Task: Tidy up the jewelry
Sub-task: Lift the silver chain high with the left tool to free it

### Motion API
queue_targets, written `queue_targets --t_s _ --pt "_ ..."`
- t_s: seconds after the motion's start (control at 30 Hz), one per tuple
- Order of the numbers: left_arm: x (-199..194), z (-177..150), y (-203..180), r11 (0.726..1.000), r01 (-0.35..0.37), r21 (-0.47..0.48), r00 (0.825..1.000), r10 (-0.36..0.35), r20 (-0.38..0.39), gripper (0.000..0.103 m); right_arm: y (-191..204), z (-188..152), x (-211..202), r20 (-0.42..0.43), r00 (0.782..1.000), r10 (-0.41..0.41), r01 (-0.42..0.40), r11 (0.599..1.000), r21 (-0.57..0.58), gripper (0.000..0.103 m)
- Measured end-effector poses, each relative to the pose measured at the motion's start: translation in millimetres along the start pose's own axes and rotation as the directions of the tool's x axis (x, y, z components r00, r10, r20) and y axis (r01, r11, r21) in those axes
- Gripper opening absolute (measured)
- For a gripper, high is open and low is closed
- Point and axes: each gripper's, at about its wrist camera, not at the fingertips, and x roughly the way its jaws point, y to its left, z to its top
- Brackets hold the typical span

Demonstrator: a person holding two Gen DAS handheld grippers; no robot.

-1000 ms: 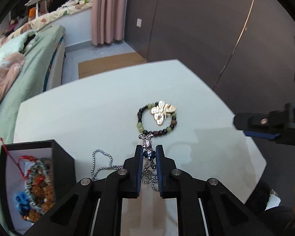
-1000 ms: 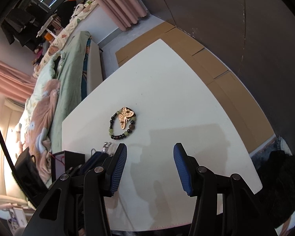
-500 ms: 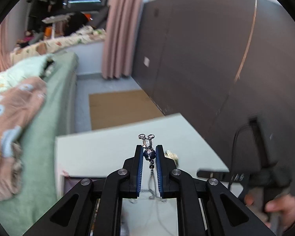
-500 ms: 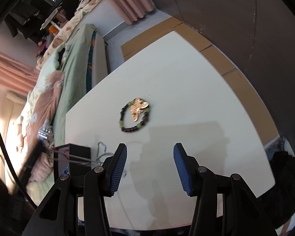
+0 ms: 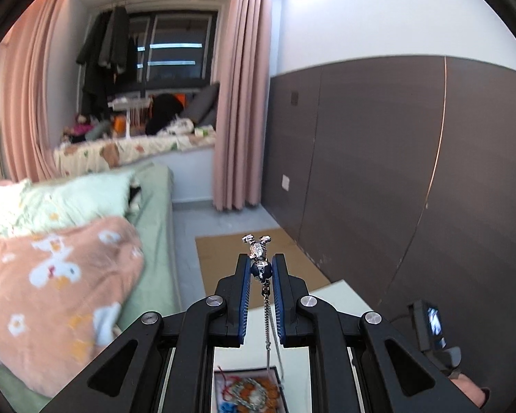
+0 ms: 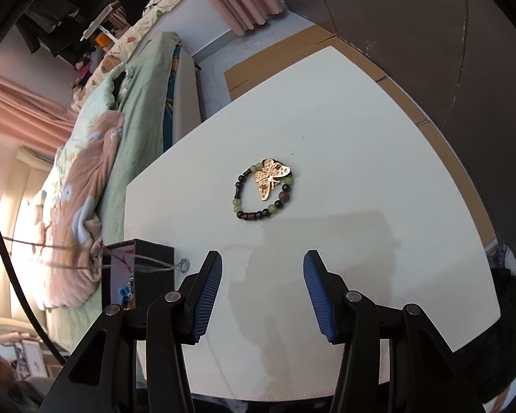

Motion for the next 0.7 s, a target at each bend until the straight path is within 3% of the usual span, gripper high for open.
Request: queue_targets --t_s 0.3,0.7 --pt "-36.9 38.7 4.3 1.000 -0.023 0.018 0.991 0.021 0.130 0.013 0.9 -1.1 3.6 -0.012 1.000 -0.010 0.010 1.000 -0.003 0.050" --pt "-37.9 46.2 16.9 0.999 -0.052 0.018 0.988 0.048 0.144 0.013 4.7 -3.2 3.4 -0.016 1.000 -0.008 0.007 1.000 -0.025 0.050"
